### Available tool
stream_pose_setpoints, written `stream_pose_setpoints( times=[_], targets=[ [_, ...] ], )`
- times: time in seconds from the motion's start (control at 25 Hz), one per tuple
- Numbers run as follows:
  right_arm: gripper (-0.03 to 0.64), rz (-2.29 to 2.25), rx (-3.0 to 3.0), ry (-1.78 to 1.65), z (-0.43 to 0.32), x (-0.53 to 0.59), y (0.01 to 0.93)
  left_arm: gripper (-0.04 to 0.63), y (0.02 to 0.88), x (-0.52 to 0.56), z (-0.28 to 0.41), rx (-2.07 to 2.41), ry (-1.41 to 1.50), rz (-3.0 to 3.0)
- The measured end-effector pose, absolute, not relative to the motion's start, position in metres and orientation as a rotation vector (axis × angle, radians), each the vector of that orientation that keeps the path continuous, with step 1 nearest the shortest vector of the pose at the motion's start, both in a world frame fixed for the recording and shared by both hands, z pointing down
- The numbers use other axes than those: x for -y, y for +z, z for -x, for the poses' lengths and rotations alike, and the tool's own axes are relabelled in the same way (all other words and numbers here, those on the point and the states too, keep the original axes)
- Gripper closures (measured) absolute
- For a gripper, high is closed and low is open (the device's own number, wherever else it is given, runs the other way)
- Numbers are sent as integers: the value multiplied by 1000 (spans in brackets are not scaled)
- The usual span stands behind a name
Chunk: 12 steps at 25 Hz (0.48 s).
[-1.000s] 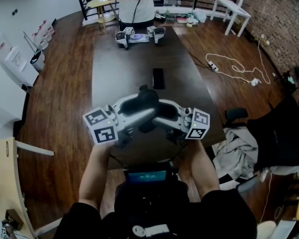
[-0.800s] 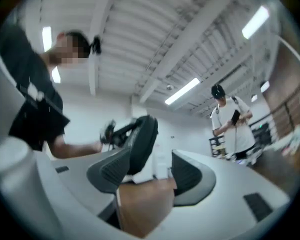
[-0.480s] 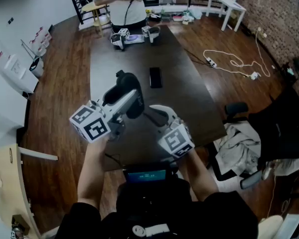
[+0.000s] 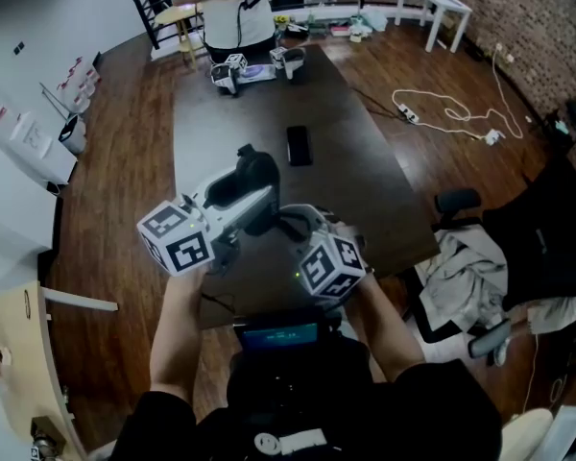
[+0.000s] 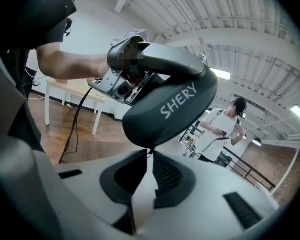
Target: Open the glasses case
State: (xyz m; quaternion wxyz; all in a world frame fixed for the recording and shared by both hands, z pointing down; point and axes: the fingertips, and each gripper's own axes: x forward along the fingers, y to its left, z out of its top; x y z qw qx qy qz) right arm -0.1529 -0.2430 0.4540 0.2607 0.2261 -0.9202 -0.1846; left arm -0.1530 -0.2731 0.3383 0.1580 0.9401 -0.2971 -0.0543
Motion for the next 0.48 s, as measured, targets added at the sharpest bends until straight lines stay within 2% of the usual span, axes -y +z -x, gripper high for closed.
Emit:
stream_pose_setpoints(
  times=[0.08, 0.28, 0.48],
  targets=[
    [598, -616, 2467, -508, 150, 243, 456, 344, 341, 274, 156, 847, -153, -2666],
    [597, -616, 2333, -617, 147, 244, 468, 347, 353, 271, 149, 827, -67, -2672],
    [597, -658, 2374, -571, 141, 245, 465, 350, 352, 266, 144, 782, 4, -2701]
  ],
)
